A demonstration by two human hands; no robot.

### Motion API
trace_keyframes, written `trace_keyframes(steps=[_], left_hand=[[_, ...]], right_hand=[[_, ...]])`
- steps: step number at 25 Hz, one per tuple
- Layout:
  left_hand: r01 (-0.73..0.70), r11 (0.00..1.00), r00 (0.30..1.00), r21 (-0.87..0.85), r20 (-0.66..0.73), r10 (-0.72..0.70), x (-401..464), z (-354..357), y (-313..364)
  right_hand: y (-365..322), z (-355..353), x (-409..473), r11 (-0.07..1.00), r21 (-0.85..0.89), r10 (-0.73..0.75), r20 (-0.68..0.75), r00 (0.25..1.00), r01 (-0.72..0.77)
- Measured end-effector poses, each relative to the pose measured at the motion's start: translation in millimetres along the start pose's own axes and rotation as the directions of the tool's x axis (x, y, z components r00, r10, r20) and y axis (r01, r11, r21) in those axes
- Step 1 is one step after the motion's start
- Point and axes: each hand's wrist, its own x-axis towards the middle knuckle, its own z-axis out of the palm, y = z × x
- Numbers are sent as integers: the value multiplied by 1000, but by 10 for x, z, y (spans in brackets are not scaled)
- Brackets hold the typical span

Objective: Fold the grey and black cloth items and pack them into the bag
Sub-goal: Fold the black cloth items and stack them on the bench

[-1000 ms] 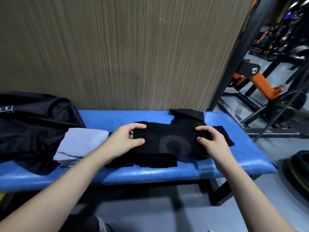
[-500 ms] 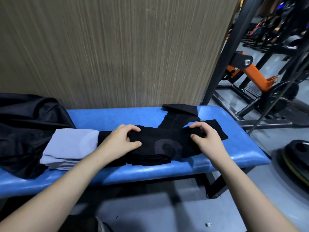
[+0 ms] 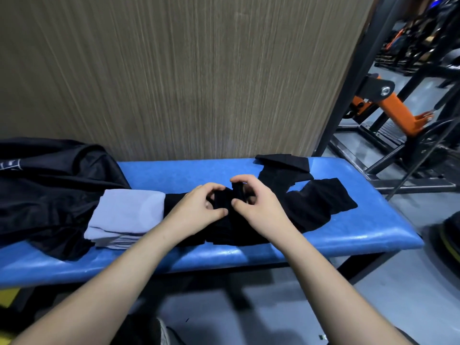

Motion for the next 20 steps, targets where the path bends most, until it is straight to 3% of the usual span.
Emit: trace_keyframes(steps=[7,10,12,13,15,17,20], left_hand=[[67,969,996,-239,-36,-78,10,-35,-102],[4,987,999,-162,-32,-9,-18,-40,-88],[-4,998,999,-56,-38,2,-14,-16,-63],[4,1000,999,-28,-41,-5,-12,-4,-55],[-1,1000,999,18,-47,2,-26,-2,-40],[-24,997,998,78,-53,28,-49,-5,-44],[-21,986,998,166,-51,30,-74,10,-71]], right_hand=[[11,150,-8,979,133,138,123,983,-154],[9,58,-26,962,235,109,144,984,-141],[53,-69,-27,950,296,86,67,994,-102],[100,-158,-25,960,269,78,-7,997,-73],[264,-350,-17,1000,22,-7,-134,991,10],[440,-458,-41,962,-252,-125,-79,989,102],[608,-371,-128,942,-307,-107,102,989,133]])
